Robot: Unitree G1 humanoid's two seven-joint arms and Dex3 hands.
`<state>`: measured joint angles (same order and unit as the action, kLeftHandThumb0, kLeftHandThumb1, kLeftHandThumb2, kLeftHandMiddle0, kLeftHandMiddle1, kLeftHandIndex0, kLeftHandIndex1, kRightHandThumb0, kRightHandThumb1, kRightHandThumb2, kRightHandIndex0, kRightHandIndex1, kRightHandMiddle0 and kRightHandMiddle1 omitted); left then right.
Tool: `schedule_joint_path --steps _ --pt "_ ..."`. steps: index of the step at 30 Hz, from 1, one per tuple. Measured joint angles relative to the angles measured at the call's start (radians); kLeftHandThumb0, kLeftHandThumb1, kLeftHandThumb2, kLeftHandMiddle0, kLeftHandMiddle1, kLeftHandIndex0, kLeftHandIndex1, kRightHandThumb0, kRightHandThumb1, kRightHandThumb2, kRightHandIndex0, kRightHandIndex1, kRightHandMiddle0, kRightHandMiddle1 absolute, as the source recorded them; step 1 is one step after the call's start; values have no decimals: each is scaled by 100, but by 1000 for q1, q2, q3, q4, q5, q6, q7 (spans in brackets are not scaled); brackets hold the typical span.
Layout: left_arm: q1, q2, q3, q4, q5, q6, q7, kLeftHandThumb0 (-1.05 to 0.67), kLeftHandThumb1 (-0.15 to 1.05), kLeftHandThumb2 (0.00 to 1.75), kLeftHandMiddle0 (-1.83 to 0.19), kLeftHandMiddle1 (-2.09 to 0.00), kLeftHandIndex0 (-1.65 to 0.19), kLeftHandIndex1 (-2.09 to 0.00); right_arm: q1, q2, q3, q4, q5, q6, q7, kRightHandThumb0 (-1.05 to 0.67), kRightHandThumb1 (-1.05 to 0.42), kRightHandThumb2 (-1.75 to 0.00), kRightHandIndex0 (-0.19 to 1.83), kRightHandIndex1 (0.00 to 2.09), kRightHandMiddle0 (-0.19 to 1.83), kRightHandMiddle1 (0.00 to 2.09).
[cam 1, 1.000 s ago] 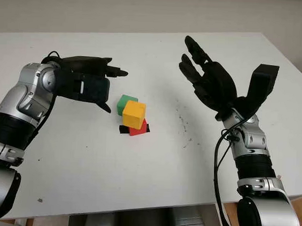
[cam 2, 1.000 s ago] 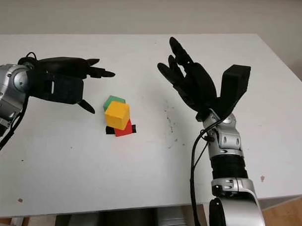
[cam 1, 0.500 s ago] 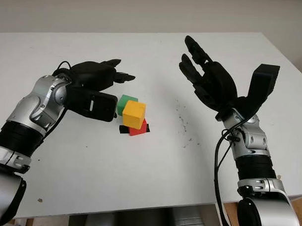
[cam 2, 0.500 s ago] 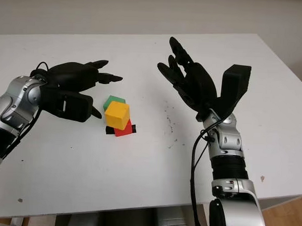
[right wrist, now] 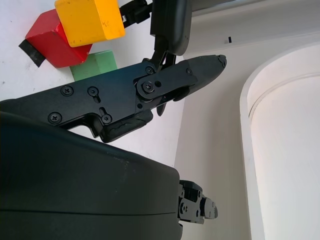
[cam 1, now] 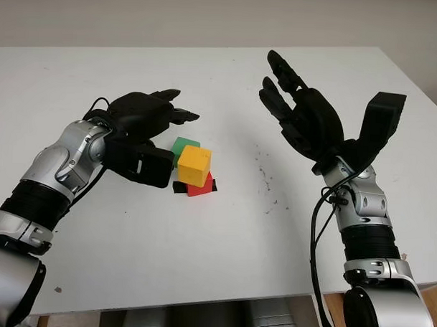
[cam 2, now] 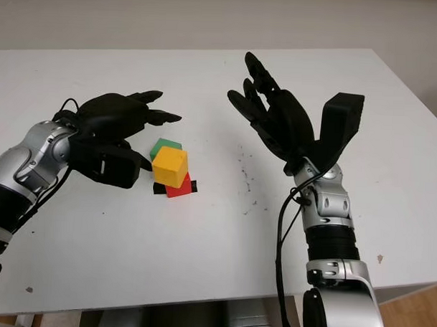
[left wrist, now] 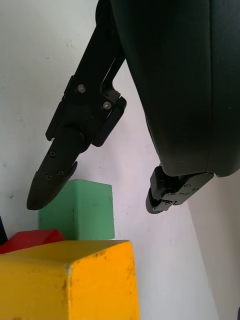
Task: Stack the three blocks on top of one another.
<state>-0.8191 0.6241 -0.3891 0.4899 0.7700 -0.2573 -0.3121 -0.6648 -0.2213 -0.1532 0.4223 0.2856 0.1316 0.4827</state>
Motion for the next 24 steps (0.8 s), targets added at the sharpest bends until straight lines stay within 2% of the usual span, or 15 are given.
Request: schedule_joint_path --steps 14,24 --pt "0 -5 -23 3 25 5 -6 -62 85 5 -5 -6 -36 -6 1 0 0 0 0 1 -3 -73 -98 -5 -19 0 -7 6" --pt "13 -7 -26 3 20 5 2 -61 87 6 -9 -7 -49 -11 8 0 0 -5 1 8 -12 -74 -98 -5 -19 0 -5 6"
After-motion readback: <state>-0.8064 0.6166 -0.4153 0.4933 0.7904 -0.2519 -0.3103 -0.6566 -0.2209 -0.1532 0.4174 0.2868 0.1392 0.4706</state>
